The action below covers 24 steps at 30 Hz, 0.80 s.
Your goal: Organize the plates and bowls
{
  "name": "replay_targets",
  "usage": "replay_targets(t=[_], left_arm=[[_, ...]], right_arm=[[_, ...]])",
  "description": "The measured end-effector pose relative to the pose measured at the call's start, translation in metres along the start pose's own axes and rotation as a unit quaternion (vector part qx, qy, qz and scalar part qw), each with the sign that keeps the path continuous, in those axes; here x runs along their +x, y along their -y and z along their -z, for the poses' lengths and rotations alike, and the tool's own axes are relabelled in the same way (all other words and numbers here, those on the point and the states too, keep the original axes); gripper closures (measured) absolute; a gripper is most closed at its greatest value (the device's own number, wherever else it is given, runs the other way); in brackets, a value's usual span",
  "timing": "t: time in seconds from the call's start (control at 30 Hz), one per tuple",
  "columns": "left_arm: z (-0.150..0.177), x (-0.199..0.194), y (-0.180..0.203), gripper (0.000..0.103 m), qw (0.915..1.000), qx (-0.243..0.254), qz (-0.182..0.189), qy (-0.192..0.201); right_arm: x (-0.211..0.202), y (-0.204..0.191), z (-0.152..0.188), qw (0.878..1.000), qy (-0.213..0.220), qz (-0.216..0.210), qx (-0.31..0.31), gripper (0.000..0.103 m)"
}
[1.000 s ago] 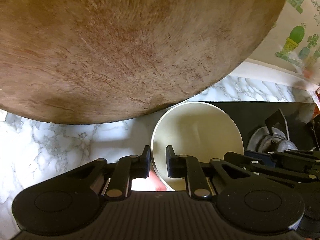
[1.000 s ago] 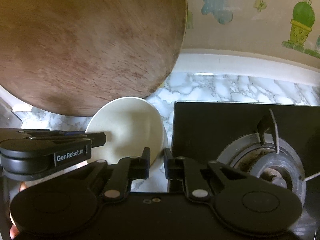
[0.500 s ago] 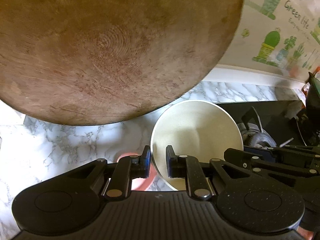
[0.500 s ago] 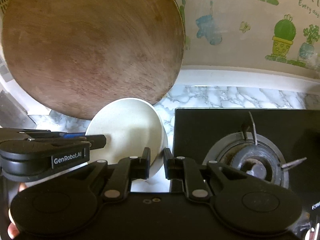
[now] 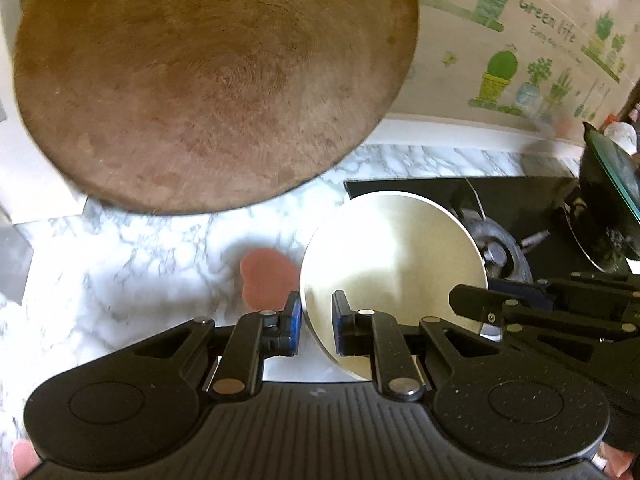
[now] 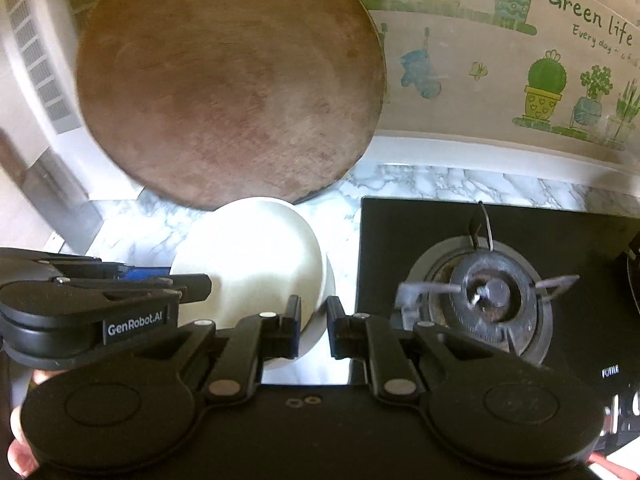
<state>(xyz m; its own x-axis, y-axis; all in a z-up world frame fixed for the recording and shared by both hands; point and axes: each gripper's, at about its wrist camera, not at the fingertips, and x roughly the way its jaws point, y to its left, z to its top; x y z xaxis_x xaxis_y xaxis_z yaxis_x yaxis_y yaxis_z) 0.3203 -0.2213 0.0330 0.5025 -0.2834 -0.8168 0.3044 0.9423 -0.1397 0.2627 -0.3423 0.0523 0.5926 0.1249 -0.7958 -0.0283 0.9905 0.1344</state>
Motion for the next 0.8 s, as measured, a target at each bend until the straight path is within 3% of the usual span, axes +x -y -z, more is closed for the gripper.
replay_targets(t=[0.43, 0.8], left_arm=[[0.068, -0.052, 0.004, 0.088, 0.9999, 0.010, 0.004, 0.000], [0.119, -0.066, 0.009, 0.088, 0.9995, 0.020, 0.008, -0.022]], right_arm=[[-0.045, -0.020, 0.059, 1.000, 0.003, -0.005, 0.006, 0.090], [-0.057, -0.023, 0.105, 1.000, -0.014, -0.009, 0.025, 0.090]])
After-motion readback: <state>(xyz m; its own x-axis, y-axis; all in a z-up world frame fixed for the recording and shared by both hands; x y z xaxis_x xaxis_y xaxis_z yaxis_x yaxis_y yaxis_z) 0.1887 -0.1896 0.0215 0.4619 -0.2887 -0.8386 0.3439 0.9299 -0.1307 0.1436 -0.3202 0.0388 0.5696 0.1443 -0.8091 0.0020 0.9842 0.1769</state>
